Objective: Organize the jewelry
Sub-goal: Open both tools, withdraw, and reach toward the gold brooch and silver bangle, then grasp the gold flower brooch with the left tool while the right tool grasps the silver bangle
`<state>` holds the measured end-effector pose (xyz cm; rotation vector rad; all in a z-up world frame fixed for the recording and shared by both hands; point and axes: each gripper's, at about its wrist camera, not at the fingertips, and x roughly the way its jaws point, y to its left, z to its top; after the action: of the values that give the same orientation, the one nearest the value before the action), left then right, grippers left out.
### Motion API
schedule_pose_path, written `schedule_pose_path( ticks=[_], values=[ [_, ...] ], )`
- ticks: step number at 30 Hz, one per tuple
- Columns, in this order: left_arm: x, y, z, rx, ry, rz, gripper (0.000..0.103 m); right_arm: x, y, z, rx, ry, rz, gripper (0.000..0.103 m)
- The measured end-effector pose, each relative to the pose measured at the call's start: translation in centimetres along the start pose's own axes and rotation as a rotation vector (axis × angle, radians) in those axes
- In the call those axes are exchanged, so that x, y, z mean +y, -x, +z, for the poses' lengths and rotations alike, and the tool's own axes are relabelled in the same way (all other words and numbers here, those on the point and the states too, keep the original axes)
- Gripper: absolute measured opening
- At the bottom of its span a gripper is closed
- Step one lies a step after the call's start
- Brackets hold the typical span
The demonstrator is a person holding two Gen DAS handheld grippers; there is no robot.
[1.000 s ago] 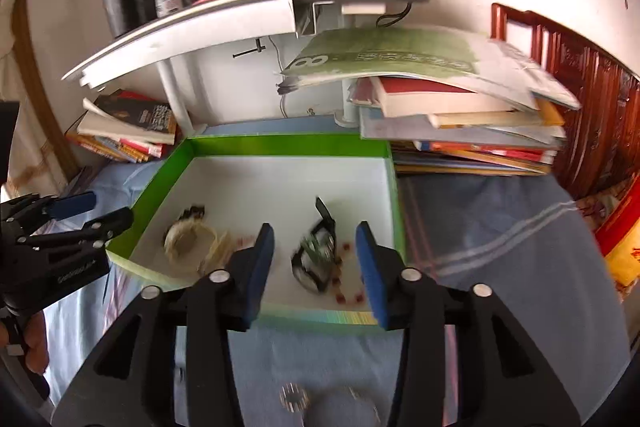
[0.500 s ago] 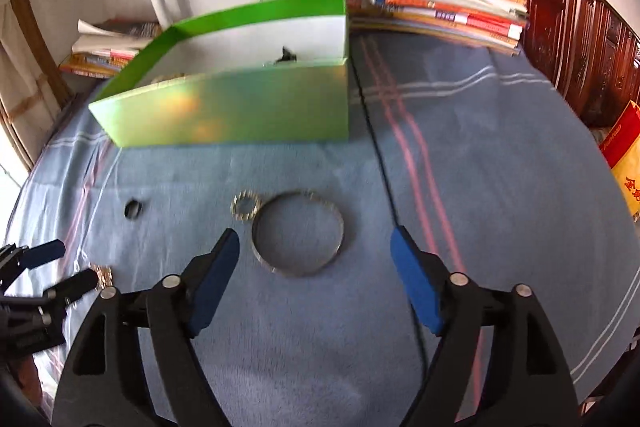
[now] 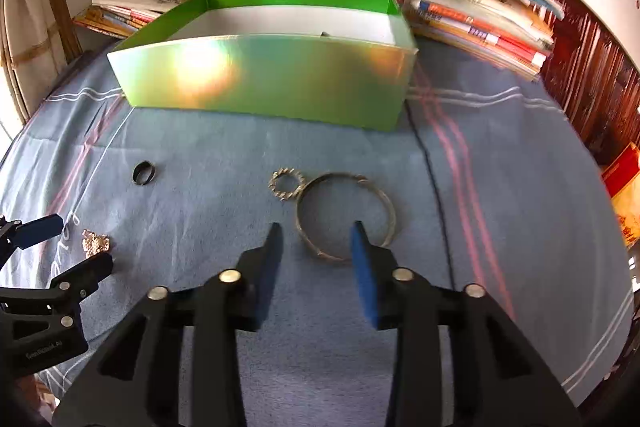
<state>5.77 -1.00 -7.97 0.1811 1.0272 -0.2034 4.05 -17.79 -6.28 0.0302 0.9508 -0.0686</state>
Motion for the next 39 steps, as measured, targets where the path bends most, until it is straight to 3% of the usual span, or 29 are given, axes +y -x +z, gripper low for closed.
schedule_pose_path(
  ticks=[7, 13, 18, 25, 39],
  values=[
    [-1.1, 0.8, -0.7, -0.056, -0.001, 0.064, 0.075, 0.8, -0.4, 0.2, 0.009, 0.034, -0.018, 0.034],
    [-1.0, 0.9, -0.8, -0.063, -0.006, 0.056, 0.075, 0.8, -0.6, 0.4, 0.013, 0.043, -0.047, 0.035],
    [-0.8, 0.8, -1.0, -0.064, 0.003, 0.047, 0.077, 1.8, -0.2, 0.1, 0.040, 0.043, -0.026, 0.035],
    [-0.6, 0.8, -0.9, -0.065, 0.012, 0.036, 0.078, 3.9, 0.4, -0.4, 0.048, 0.075, 0.069, 0.037],
    [-0.4, 0.7, -1.0, -0.079, 0.014, 0.054, 0.082, 1.7, -0.4, 0.0, 0.025, -0.008, -0.010, 0.039]
  ],
)
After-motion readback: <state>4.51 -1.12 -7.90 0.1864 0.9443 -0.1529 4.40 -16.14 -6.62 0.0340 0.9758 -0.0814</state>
